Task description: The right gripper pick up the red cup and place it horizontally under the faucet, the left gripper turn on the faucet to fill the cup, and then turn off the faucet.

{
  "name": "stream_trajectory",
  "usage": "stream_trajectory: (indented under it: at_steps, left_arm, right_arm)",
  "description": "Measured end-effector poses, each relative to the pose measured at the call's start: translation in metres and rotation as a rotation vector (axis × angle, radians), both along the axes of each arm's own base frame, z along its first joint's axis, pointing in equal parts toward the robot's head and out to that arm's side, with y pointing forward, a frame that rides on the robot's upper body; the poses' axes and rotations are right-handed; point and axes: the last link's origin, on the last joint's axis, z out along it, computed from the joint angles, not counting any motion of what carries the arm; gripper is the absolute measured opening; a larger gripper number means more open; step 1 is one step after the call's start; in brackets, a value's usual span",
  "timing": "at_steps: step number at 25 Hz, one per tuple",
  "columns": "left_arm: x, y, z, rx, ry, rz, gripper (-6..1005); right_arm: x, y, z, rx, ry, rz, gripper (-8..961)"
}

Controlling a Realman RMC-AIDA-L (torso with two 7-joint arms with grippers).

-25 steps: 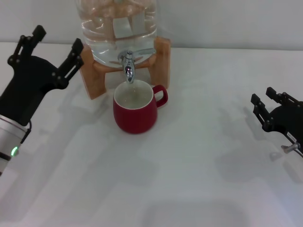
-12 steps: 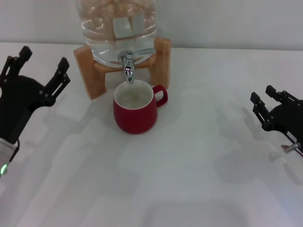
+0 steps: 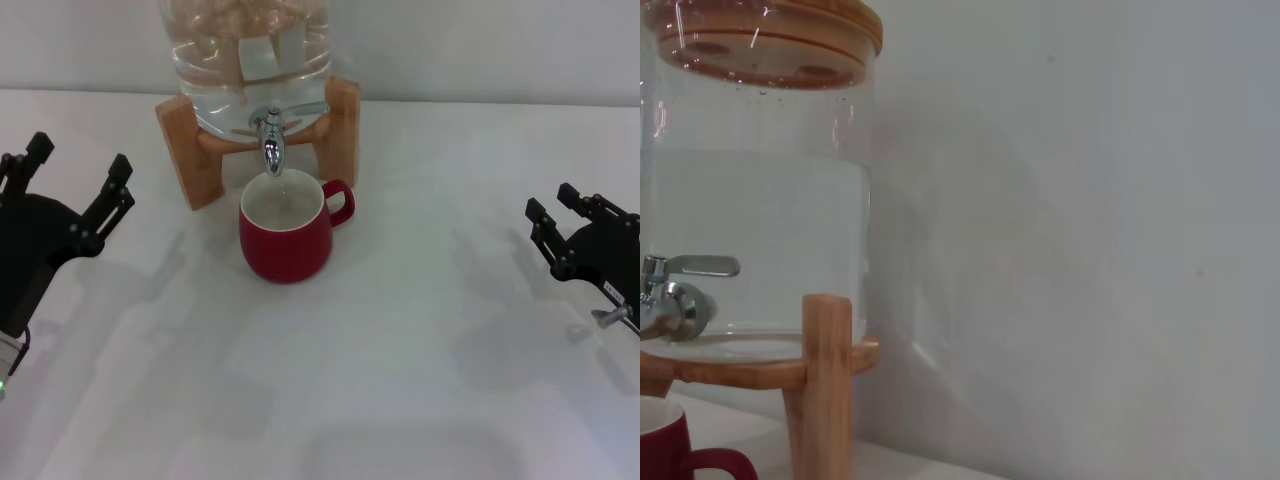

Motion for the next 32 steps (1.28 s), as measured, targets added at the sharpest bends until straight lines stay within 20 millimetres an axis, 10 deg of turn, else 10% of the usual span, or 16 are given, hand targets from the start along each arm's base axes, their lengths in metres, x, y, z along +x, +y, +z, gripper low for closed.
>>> stream_trajectory:
  at_steps: [26, 32]
  left_arm:
    - [-0.012, 0.008, -0.004, -0.026, 0.001, 0.04, 875]
    - [-0.012, 0.008, -0.004, -0.026, 0.001, 0.04, 875]
  right_arm:
    - [0.0, 0.01, -0.004, -0.026, -0.029, -0.035, 519]
    - [0.0, 0.01, -0.004, -0.022, -0.018, -0.036, 684]
